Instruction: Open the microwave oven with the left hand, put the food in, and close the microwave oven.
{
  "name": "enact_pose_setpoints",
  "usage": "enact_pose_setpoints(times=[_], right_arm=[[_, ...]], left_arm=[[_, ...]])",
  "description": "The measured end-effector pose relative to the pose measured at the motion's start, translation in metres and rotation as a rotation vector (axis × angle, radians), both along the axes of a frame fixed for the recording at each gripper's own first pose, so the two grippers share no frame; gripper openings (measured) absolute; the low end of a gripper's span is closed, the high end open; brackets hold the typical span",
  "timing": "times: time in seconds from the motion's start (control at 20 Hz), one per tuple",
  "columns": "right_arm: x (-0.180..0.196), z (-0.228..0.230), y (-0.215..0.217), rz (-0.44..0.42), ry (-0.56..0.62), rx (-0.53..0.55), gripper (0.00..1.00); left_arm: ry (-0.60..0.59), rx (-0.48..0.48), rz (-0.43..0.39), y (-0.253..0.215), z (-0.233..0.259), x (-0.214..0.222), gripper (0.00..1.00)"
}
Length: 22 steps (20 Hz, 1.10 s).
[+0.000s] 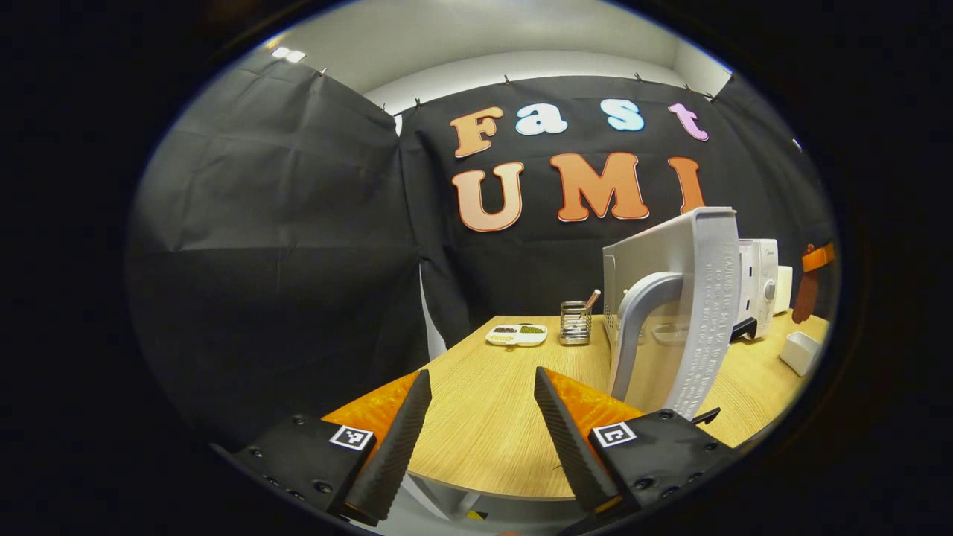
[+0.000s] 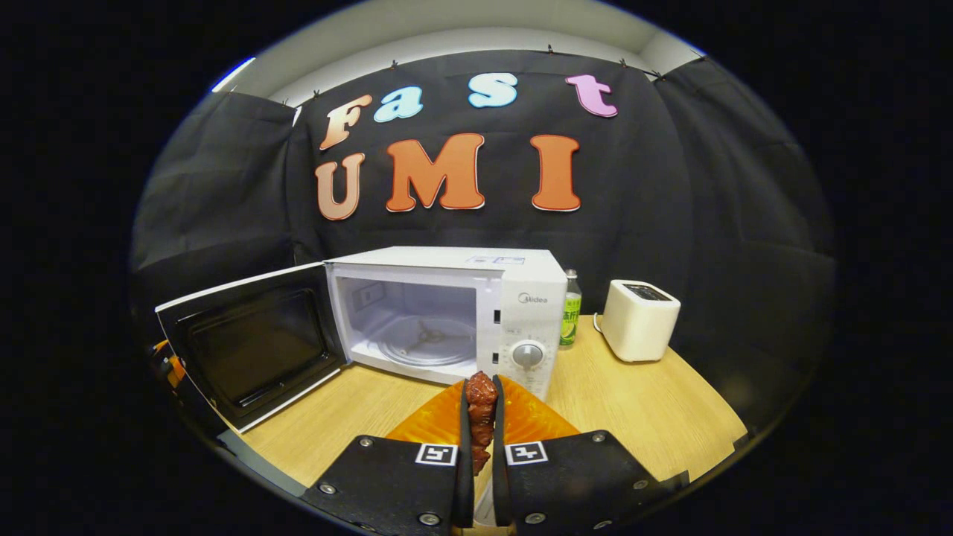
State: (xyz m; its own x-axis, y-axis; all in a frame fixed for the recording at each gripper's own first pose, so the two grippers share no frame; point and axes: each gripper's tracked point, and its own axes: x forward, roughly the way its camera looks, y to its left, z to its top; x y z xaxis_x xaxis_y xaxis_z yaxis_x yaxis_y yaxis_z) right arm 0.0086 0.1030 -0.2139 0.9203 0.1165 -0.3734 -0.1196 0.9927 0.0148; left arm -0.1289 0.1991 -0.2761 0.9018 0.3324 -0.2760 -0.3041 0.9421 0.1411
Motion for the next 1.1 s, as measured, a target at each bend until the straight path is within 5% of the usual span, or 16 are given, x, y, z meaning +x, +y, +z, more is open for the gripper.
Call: enact_pose_setpoints(times=[0.2,0.45,0.65,0.85,1.1], right_arm=[[0.028,0.014,0.041,0.049,-0.035,0.021,0.09],[0.070,0.014,0.079,0.046,-0.052,0.090,0.09],[0.099,0.003,0.091,-0.008,-0.051,0.152,0.09],[0.125,-0.009,0.102,-0.087,-0.074,0.245,0.09],[0.153,-0.039,0.121,-0.175,-0.077,0.404,0.09]], left_arm=[[0.017,0.008,0.003,0.005,0.001,0.007,0.92],[0.022,0.015,0.014,0.016,0.003,0.011,0.88],[0.026,0.015,0.026,0.028,0.002,0.011,0.97],[0.026,0.005,0.046,0.043,-0.001,0.011,0.88],[0.025,0.001,0.070,0.057,-0.004,0.008,0.93]])
